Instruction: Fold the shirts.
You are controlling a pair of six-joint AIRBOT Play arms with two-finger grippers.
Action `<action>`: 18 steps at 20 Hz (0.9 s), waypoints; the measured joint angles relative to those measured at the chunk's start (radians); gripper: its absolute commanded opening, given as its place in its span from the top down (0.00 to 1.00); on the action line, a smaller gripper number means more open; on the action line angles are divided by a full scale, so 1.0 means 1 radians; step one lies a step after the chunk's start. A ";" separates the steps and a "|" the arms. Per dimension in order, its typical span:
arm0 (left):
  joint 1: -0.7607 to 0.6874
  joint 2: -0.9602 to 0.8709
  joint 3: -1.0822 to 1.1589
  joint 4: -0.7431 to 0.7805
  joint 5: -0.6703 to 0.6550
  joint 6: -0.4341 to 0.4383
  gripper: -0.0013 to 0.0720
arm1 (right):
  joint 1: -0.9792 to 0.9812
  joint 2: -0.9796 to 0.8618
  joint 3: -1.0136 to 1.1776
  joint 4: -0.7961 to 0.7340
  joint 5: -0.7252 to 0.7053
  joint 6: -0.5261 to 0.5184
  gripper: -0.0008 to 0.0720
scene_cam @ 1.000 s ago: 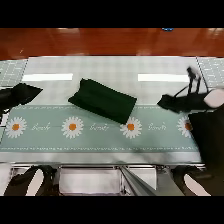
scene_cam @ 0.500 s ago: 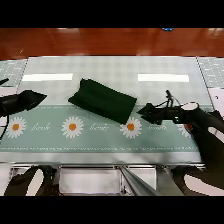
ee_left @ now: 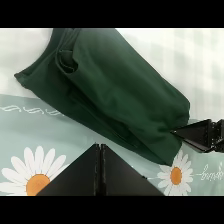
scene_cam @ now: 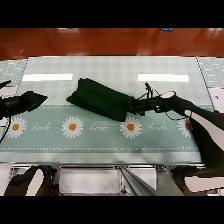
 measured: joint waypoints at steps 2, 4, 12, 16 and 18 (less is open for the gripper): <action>0.000 0.000 0.000 0.000 0.000 0.000 0.95 | 0.026 -0.014 0.076 -0.040 0.033 0.003 0.96; 0.000 -0.002 -0.001 0.000 0.005 0.000 0.95 | 0.064 -0.021 0.193 -0.138 0.065 0.054 0.96; -0.037 -0.032 -0.015 0.000 0.020 0.000 0.95 | 0.108 -0.028 0.767 -0.632 0.249 0.391 0.96; -0.120 -0.036 -0.021 0.000 0.021 0.000 0.95 | 0.024 -0.010 0.980 -0.772 0.414 0.480 0.96; -0.165 -0.036 -0.022 0.000 0.024 0.000 0.95 | -0.037 0.023 1.037 -0.820 0.480 0.502 0.96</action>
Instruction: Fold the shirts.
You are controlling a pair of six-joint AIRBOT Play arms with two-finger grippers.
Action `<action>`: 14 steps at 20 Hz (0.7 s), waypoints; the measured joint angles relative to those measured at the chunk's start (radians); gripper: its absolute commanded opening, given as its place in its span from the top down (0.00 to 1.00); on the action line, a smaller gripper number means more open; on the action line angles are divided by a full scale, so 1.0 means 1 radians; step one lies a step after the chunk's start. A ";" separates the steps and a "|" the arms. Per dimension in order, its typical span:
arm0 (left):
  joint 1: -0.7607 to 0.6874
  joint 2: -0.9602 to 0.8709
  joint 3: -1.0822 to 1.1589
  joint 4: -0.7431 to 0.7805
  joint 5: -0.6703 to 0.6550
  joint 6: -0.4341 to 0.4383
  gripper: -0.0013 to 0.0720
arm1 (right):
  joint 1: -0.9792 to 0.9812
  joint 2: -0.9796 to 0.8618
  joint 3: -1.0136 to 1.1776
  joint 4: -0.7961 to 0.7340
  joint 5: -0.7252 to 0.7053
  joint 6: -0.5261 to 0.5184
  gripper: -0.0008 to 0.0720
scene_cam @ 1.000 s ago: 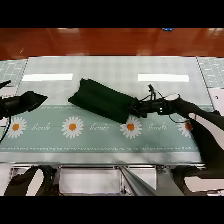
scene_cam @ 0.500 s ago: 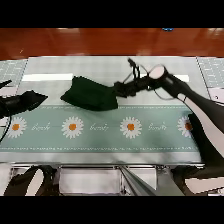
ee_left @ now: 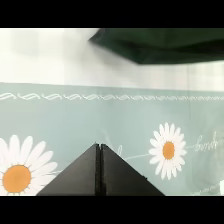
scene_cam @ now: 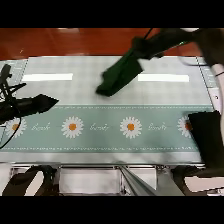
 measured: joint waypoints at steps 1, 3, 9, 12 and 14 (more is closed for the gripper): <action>-0.020 0.000 0.000 0.000 0.003 0.000 0.95 | -0.034 0.022 0.018 -0.012 0.026 0.006 0.96; -0.048 -0.001 -0.001 0.000 0.016 0.000 0.95 | -0.122 0.072 0.040 -0.036 0.079 0.013 0.96; -0.075 -0.001 -0.001 0.000 0.081 0.000 0.95 | -0.429 0.226 0.061 -0.068 0.219 0.021 0.97; -0.078 -0.005 -0.001 0.000 0.123 0.000 0.95 | -0.609 0.291 0.063 -0.071 0.316 0.023 0.97; -0.079 -0.015 -0.001 0.000 0.144 0.000 0.95 | -0.728 0.323 0.063 -0.077 0.395 0.018 0.97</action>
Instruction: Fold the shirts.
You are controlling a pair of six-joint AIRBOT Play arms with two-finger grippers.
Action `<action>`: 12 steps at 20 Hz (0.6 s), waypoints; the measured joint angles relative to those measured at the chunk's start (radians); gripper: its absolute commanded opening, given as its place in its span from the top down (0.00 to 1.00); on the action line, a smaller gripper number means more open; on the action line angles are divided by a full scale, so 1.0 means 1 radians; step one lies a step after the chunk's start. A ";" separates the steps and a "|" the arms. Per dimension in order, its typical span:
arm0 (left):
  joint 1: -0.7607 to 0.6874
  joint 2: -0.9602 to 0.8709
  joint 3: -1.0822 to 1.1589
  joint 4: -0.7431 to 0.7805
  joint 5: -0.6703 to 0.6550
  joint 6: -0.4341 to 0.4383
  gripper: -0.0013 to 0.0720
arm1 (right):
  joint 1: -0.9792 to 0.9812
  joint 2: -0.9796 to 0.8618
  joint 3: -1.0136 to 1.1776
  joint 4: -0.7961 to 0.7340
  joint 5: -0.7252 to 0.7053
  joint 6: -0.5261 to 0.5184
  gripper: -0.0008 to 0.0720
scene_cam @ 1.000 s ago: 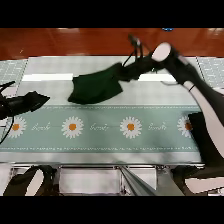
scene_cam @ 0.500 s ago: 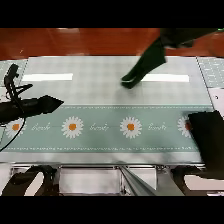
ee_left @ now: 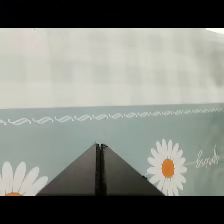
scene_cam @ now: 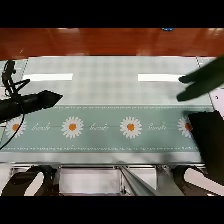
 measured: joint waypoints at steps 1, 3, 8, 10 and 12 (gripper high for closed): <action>-0.001 -0.007 0.000 0.000 0.010 0.000 0.95 | -0.056 0.016 -0.001 -0.002 0.027 -0.005 0.97; -0.001 -0.025 0.000 0.000 0.026 0.000 0.95 | -0.168 0.056 -0.020 -0.012 0.079 -0.013 0.97; -0.001 -0.064 0.000 0.000 0.048 0.000 0.95 | -0.410 0.213 -0.271 -0.077 0.074 -0.064 0.96; -0.001 -0.073 0.000 0.000 0.052 0.000 0.95 | -0.506 0.288 -0.443 -0.159 0.090 -0.092 0.96; -0.001 -0.080 0.000 0.000 0.056 0.000 0.95 | -0.590 0.356 -0.604 -0.218 0.104 -0.098 0.96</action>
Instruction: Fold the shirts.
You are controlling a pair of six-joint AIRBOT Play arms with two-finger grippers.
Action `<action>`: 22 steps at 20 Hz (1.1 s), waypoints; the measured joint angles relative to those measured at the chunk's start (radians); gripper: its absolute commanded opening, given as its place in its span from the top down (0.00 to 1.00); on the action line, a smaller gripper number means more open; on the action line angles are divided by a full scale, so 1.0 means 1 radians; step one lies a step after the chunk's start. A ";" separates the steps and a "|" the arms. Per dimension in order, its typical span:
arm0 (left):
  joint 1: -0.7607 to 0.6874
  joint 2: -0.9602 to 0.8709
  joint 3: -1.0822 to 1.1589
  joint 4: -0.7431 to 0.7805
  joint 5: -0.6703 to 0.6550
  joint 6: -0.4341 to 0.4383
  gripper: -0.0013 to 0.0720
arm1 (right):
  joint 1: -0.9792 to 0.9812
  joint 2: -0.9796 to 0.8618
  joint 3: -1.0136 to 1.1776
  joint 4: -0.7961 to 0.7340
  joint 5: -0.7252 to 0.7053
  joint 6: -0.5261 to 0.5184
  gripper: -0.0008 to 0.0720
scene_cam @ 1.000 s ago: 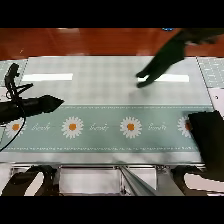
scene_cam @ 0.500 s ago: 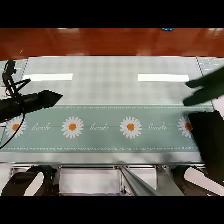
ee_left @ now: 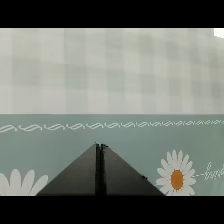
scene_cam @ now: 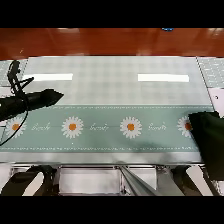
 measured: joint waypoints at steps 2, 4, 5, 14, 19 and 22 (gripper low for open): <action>0.000 -0.008 0.000 0.000 0.001 0.000 0.95 | -0.048 0.056 -0.127 -0.050 0.000 -0.003 0.89; 0.000 -0.019 0.000 0.000 0.003 0.000 0.95 | -0.075 0.093 -0.210 -0.129 -0.003 -0.001 0.41; 0.000 -0.026 0.000 0.000 0.004 0.000 0.95 | -0.082 0.105 -0.237 -0.167 0.006 0.005 0.41; -0.023 -0.191 0.180 -0.047 0.104 0.060 0.95 | -0.072 0.002 -0.176 0.091 -0.010 0.065 0.96; -0.089 -0.391 0.503 -0.056 0.014 0.085 0.95 | 0.409 -0.116 -0.114 0.435 -0.348 0.054 0.96; -0.134 -0.529 0.648 -0.044 -0.112 0.094 0.96 | 0.858 -0.253 -0.092 0.425 -0.574 0.019 0.96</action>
